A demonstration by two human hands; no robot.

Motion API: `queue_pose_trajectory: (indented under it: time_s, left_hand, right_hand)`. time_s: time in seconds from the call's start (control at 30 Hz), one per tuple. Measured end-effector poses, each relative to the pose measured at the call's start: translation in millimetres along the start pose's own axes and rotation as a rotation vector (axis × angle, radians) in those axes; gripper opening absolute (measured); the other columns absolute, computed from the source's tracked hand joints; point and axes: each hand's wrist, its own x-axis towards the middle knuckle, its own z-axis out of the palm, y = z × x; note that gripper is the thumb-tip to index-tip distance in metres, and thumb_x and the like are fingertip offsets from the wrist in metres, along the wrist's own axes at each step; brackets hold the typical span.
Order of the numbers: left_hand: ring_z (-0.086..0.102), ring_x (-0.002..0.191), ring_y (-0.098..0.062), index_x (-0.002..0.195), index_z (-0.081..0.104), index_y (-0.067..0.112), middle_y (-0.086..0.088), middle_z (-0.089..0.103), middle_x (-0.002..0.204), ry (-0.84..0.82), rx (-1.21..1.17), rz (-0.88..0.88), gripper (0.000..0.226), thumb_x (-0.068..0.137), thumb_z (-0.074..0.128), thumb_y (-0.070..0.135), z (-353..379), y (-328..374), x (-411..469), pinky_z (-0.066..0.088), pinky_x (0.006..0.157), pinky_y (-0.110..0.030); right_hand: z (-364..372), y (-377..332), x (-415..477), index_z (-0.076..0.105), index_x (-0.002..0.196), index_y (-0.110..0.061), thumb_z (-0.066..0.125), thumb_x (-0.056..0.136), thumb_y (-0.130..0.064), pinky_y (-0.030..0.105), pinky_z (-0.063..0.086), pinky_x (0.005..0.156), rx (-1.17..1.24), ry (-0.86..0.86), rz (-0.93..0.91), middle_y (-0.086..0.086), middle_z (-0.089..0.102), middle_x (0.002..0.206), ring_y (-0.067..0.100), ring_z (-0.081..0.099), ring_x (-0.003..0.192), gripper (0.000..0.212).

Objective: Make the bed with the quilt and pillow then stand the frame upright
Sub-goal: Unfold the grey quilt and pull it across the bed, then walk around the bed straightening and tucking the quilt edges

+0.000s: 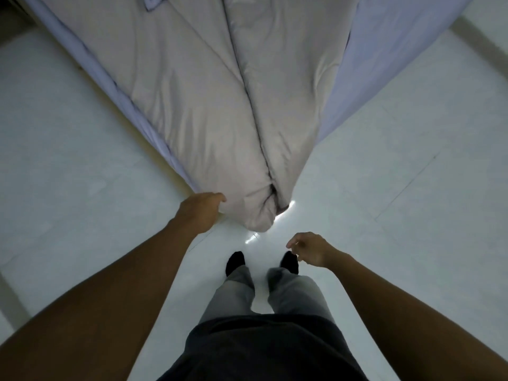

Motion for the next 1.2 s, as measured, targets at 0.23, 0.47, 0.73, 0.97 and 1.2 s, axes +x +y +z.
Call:
queue_pose_trajectory:
  time_s: [0.23,0.47,0.73,0.97,1.2]
  left_hand:
    - [0.058,0.118,-0.027,0.134,0.054,0.031,-0.004,0.057,0.138,0.031,0.002,-0.043,0.038,0.1,0.041,0.022,-26,104,28,0.047,0.095,-0.034]
    - [0.063,0.105,-0.022,0.122,0.059,0.037,0.0,0.065,0.125,0.158,-0.248,-0.002,0.03,0.1,0.038,0.034,-49,248,78,0.051,0.094,-0.035]
    - [0.064,0.097,-0.02,0.122,0.06,0.038,0.001,0.064,0.113,0.117,-0.34,0.055,0.029,0.097,0.045,0.036,-62,384,128,0.054,0.09,-0.034]
    - [0.065,0.101,-0.016,0.117,0.064,0.033,0.007,0.068,0.111,0.141,-0.549,0.12,0.025,0.1,0.049,0.023,-92,489,221,0.051,0.084,-0.023]
    - [0.07,0.093,-0.017,0.12,0.065,0.027,0.009,0.073,0.105,0.168,-0.809,0.191,0.026,0.1,0.05,0.021,-135,604,326,0.056,0.092,-0.039]
  right_hand:
    - [-86,26,-22,0.068,0.11,-0.024,0.047,0.098,-0.016,0.016,0.045,0.062,0.041,0.261,-0.064,0.004,0.069,0.096,0.016,0.063,0.074,0.025]
    - [-206,67,-48,0.067,0.11,-0.027,0.047,0.1,-0.018,0.028,0.057,0.079,0.173,0.4,-0.22,-0.001,0.071,0.102,0.019,0.069,0.092,0.025]
    - [-338,130,-76,0.067,0.107,-0.032,0.048,0.1,-0.023,0.026,0.058,0.079,0.195,0.474,-0.301,-0.005,0.07,0.107,0.01,0.069,0.095,0.023]
    - [-468,153,-63,0.071,0.107,-0.027,0.05,0.099,-0.019,0.025,0.054,0.085,0.296,0.569,-0.357,-0.01,0.071,0.105,0.007,0.066,0.098,0.023]
    - [-606,158,-39,0.07,0.107,-0.025,0.05,0.1,-0.018,0.03,0.059,0.08,0.517,0.709,-0.425,-0.007,0.075,0.094,0.01,0.073,0.084,0.023]
